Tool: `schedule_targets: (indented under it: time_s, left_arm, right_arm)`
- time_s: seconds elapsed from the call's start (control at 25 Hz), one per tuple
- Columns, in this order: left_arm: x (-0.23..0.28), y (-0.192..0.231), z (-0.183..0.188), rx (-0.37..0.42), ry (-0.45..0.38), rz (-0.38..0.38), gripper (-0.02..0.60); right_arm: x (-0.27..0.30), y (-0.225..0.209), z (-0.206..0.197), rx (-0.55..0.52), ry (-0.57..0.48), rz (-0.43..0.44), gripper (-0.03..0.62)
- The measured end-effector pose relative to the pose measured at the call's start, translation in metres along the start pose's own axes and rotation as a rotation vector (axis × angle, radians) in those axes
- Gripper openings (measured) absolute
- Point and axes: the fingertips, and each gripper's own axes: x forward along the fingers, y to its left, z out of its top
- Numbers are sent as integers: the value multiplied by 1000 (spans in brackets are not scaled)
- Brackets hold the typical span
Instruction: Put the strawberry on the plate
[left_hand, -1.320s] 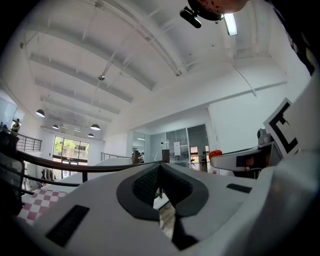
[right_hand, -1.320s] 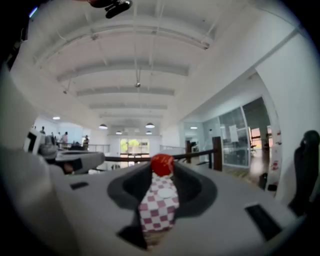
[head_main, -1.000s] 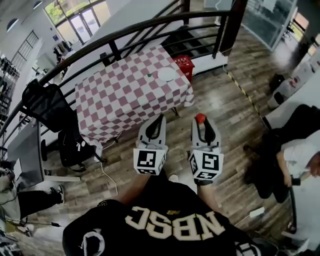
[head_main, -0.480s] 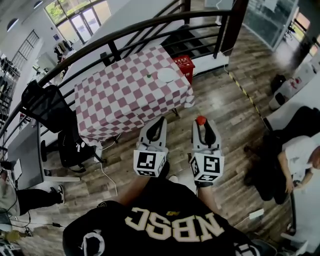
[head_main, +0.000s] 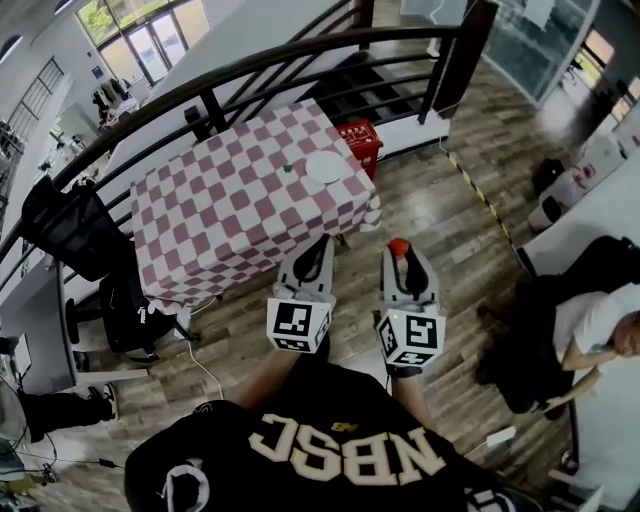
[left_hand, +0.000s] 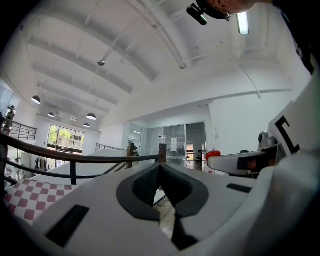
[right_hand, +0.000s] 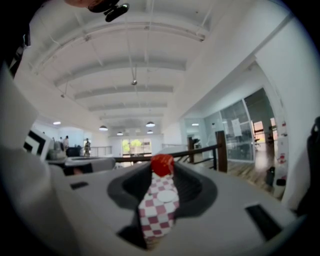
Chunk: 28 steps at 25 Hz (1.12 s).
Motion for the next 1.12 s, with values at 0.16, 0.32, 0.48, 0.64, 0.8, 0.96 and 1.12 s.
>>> schedule_targets:
  time_s: [0.16, 0.32, 0.48, 0.64, 0.8, 0.96, 1.12]
  left_arm:
    - [39, 42, 6, -27, -11, 8, 12]
    - [78, 89, 5, -50, -15, 32, 12]
    - [108, 133, 6, -50, -11, 45, 12]
    - [134, 159, 1, -72, 12, -5, 12]
    - [154, 176, -25, -74, 50, -48, 12]
    - [177, 187, -64, -76, 129, -67, 12]
    - [208, 203, -91, -81, 172, -68, 12]
  right_arm:
    - [57, 6, 8, -10, 1, 8, 141]
    - [117, 21, 14, -34, 15, 35, 141]
    - [177, 33, 14, -48, 21, 62, 141]
    - [229, 37, -2, -73, 71, 56, 141]
    - [262, 40, -35, -77, 150, 68, 141]
    - [284, 31, -66, -141, 225, 80, 141]
    - [314, 9, -94, -189, 293, 101, 141]
